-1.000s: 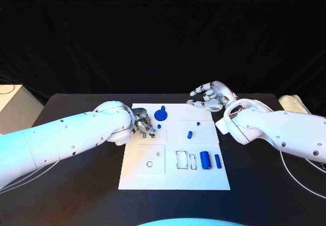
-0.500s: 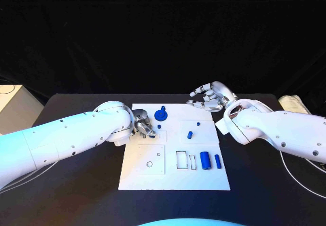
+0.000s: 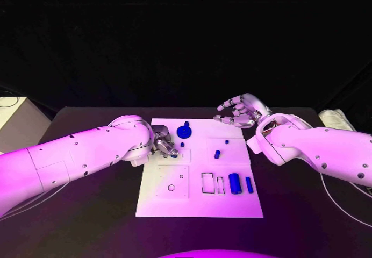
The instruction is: Assemble the parts on the task board
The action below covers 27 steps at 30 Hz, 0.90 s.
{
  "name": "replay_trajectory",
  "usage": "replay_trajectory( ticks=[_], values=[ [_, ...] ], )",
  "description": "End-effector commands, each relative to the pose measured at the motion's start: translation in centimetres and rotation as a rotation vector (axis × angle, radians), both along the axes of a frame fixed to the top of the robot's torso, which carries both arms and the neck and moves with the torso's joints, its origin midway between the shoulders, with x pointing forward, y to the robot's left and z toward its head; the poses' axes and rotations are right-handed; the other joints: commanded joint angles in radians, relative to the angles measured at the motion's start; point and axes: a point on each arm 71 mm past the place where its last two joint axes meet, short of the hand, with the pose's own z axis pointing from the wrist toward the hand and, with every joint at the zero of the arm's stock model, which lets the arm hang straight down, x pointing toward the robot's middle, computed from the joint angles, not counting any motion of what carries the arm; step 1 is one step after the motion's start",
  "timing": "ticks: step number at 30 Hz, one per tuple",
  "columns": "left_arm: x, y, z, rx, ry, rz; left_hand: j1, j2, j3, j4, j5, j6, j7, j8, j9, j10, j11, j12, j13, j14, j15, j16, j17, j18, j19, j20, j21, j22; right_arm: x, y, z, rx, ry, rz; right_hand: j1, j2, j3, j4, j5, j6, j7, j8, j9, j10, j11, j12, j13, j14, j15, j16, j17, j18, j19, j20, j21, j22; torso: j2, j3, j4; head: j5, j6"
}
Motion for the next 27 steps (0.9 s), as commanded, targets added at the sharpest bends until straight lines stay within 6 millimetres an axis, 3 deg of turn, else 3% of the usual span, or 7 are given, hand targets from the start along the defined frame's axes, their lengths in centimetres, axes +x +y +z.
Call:
replay_trajectory(
  ticks=[1, 20, 27],
  values=[
    [-0.2, -0.3, -0.5, 0.008, 0.056, -0.016, -0.002, 0.009, 0.238, -0.241, 0.005, 0.010, -0.006, 0.002, 0.002, 0.004, -0.006, 0.001, 0.000, 0.099, -0.008, 0.002, 0.243, -0.022, 0.012, -0.001, 0.008, 0.004, 0.0, 0.2, 0.0, -0.010, 0.001, 0.018, -0.006, 0.003, 0.004, -0.001, 0.005, -0.003, -0.002, 0.004, 0.001, 0.000, -0.007, -0.001, 0.164, 0.099, -0.006, -0.003, 0.244, -0.006, 0.089, -0.004, -0.005, 0.241, 0.000, 0.0007, -0.0005, 0.001, -0.002],
    [0.0, -1.1, -0.9, 0.013, 0.106, -0.035, -0.015, 0.014, 0.228, -0.235, -0.001, 0.013, -0.008, 0.001, 0.005, 0.015, -0.007, 0.009, 0.010, 0.103, -0.008, 0.007, 0.255, -0.023, 0.014, -0.001, 0.009, 0.008, -0.1, 0.3, 0.0, -0.010, 0.004, 0.021, -0.006, 0.003, 0.004, -0.001, 0.005, -0.003, -0.002, 0.004, 0.001, 0.000, -0.007, -0.001, 0.164, 0.099, -0.006, -0.003, 0.244, -0.006, 0.089, -0.004, -0.005, 0.241, 0.000, 0.0024, -0.0001, -0.002, -0.006],
    [0.0, -1.4, -0.9, 0.014, 0.103, -0.038, -0.024, 0.023, 0.214, -0.230, -0.006, 0.018, -0.013, 0.002, 0.009, 0.031, -0.011, 0.020, 0.023, 0.105, -0.010, 0.009, 0.260, -0.023, 0.015, -0.002, 0.008, 0.009, -0.1, 0.3, 0.0, -0.009, 0.004, 0.023, -0.007, 0.003, 0.004, -0.001, 0.006, -0.003, -0.002, 0.005, 0.001, -0.001, -0.007, -0.002, 0.163, 0.098, -0.006, -0.004, 0.241, -0.006, 0.089, -0.004, -0.007, 0.240, 0.000, 0.0014, 0.0007, -0.004, -0.009]
  ],
)
